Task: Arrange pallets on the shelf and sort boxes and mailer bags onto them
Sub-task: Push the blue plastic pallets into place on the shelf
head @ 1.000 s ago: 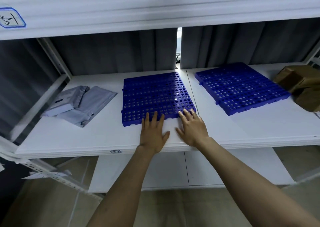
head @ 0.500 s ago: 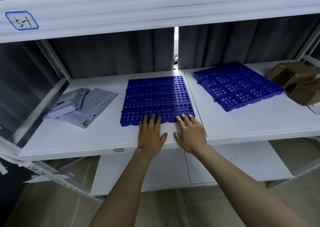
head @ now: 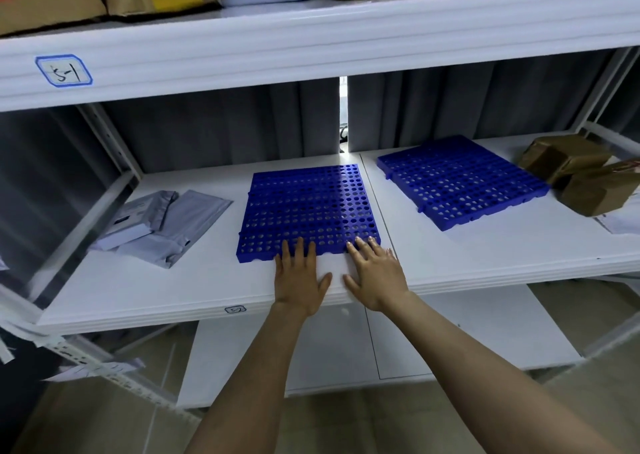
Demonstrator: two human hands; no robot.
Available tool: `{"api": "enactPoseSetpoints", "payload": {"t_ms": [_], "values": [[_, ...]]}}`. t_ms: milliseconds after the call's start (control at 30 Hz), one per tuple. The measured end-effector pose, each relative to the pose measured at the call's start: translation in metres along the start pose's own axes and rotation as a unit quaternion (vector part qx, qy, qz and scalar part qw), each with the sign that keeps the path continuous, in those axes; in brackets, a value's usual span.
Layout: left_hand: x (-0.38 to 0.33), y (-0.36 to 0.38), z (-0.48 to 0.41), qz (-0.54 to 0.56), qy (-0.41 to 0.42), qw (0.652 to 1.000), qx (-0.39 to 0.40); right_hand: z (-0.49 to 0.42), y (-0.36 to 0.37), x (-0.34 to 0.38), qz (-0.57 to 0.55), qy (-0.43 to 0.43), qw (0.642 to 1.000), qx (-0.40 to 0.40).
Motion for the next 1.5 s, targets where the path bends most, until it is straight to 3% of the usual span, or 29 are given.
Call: {"api": "enactPoseSetpoints", "payload": {"t_ms": [733, 967, 1100, 1333, 1500], "values": [[0.002, 0.007, -0.002, 0.002, -0.025, 1.000, 0.005, -0.004, 0.011, 0.000, -0.022, -0.013, 1.000, 0.018], [0.002, 0.008, 0.000, 0.023, -0.037, 0.999, -0.006, -0.004, 0.014, -0.001, -0.032, -0.026, 0.999, 0.008], [-0.007, -0.001, 0.000, 0.036, -0.023, 0.998, -0.035, -0.001, 0.006, -0.018, -0.061, -0.037, 0.997, -0.037], [-0.068, -0.034, -0.012, 0.039, 0.065, 0.991, -0.106, -0.008, -0.015, -0.104, -0.083, 0.095, 0.987, -0.103], [-0.138, -0.045, -0.029, 0.029, 0.100, 0.990, -0.093, -0.006, -0.029, -0.183, -0.110, 0.167, 0.975, -0.096]]}}
Point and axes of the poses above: each hand's wrist, its own z-axis away from the middle knuckle, its own y-axis out of the palm, x = y × z, the point moved 6 cm from there along -z, towards the middle knuckle, and after that the axes turned 10 degrees about x, right-handed, at the moved point
